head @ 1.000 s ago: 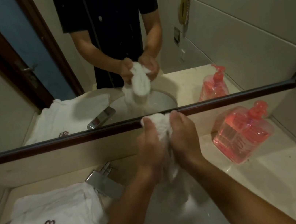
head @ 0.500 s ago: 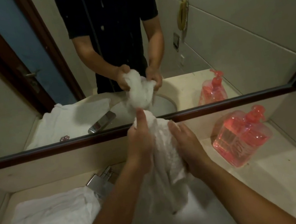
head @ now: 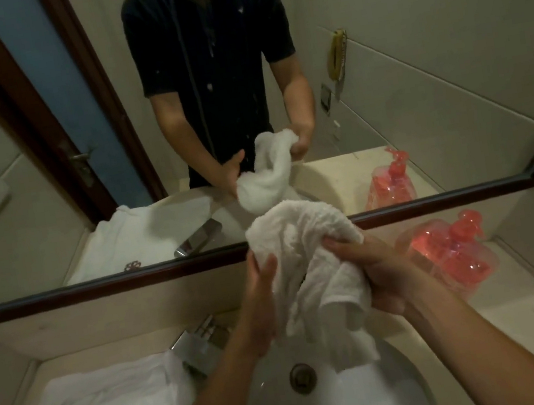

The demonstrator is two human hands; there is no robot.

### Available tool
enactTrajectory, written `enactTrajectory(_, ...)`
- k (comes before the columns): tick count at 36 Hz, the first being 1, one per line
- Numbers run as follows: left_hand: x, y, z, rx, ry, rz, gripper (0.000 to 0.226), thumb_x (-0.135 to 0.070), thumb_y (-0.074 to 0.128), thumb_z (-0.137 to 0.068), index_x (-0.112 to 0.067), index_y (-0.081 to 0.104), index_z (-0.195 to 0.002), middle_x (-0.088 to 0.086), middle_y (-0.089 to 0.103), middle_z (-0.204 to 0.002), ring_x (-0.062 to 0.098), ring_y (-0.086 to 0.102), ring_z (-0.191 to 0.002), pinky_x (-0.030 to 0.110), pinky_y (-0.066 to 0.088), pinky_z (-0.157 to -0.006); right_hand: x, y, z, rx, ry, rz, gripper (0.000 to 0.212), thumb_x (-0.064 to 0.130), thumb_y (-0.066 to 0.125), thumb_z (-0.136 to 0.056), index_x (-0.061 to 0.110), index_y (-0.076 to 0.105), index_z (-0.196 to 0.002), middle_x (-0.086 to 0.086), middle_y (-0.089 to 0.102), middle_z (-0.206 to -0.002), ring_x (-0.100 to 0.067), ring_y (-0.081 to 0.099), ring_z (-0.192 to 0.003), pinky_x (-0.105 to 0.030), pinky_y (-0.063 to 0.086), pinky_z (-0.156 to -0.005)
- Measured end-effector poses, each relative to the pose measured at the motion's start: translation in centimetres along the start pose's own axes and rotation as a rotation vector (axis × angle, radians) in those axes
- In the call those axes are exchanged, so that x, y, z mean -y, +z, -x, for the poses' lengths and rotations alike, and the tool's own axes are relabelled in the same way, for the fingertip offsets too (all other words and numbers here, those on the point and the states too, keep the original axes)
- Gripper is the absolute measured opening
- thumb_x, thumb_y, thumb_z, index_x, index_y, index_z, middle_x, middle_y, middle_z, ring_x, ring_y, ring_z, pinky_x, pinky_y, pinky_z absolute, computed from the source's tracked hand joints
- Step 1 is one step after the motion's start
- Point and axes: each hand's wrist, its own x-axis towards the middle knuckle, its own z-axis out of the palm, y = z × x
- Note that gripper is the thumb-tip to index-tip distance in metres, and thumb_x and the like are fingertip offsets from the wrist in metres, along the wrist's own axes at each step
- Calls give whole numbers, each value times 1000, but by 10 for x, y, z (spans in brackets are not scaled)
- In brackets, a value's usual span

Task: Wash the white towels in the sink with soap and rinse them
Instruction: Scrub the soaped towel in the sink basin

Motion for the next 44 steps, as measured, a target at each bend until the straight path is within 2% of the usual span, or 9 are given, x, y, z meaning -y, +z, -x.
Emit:
enactTrajectory(9, 7, 18, -7, -197, -48, 166, 77, -70, 65, -88, -23, 53, -147, 15, 70, -136, 38, 72, -118, 64, 58, -97, 23, -24, 0, -44, 66, 326, 51, 2, 72, -96, 24, 64, -141, -15, 73, -130, -38, 70, -122, -60, 54, -106)
enactTrajectory(14, -17, 14, -22, -236, 42, 170, 72, -70, 58, -86, -28, 52, -145, 12, 73, -129, 35, 75, -110, 62, 61, -91, 22, -40, 5, -264, -1, 678, 37, 10, 67, -100, 34, 69, -129, 6, 80, -110, -15, 76, -101, -38, 63, -84)
enactTrajectory(17, -16, 34, -22, -186, 131, 35, 71, -74, 49, -94, -24, 52, -145, 9, 72, -129, 22, 75, -111, 45, 64, -90, -4, 1, -11, -371, -152, 761, 15, 31, 60, -104, 22, 67, -115, 4, 74, -111, -20, 69, -108, -29, 54, -95)
enactTrajectory(20, -4, 56, -23, -268, 236, -204, 49, -62, 34, -100, -27, 58, -125, -3, 69, -113, 1, 72, -94, 19, 58, -75, -41, 36, -15, -461, -199, 602, 39, 53, 38, -111, 24, 61, -123, 5, 69, -114, -15, 67, -107, -25, 55, -92)
enactTrajectory(24, -3, 52, -28, -364, 235, -301, 46, -69, 28, -95, -36, 59, -103, -8, 69, -105, 11, 70, -99, 33, 56, -85, -70, 59, 14, -529, -226, 389, 35, 42, 30, -115, 27, 54, -135, 9, 67, -121, -2, 65, -108, -15, 55, -87)
enactTrajectory(29, 20, 58, -10, -266, 228, -465, 61, -75, 28, -101, -32, 67, -120, -10, 75, -107, 5, 72, -98, 35, 60, -88, -54, 36, -20, -666, -218, 433, 33, 53, 33, -112, 33, 57, -120, 4, 69, -114, -18, 69, -107, -50, 58, -97)
enactTrajectory(36, 43, 27, -9, -409, 191, -519, 50, -70, 33, -103, -33, 65, -104, -9, 73, -100, 6, 70, -94, 36, 58, -85, -108, 40, 27, -464, -208, 476, 42, 46, 37, -113, 29, 52, -148, 9, 67, -134, -2, 65, -122, -26, 54, -105)
enactTrajectory(40, 86, 14, 31, -314, 88, -606, 39, -61, 37, -104, -33, 62, -112, -22, 65, -97, -18, 61, -87, 3, 42, -73, -140, -5, 41, -491, -51, 655, 36, 47, 41, -111, 23, 63, -128, 9, 70, -116, -2, 67, -106, -18, 51, -88)
enactTrajectory(44, 144, -24, 61, -297, -92, -673, 66, -87, 33, -87, -35, 58, -119, -26, 63, -104, -2, 64, -99, 10, 44, -84, -191, -52, 52, -447, 153, 760, 26, 43, 49, -109, 26, 66, -118, 12, 70, -112, 4, 66, -104, -20, 46, -90)
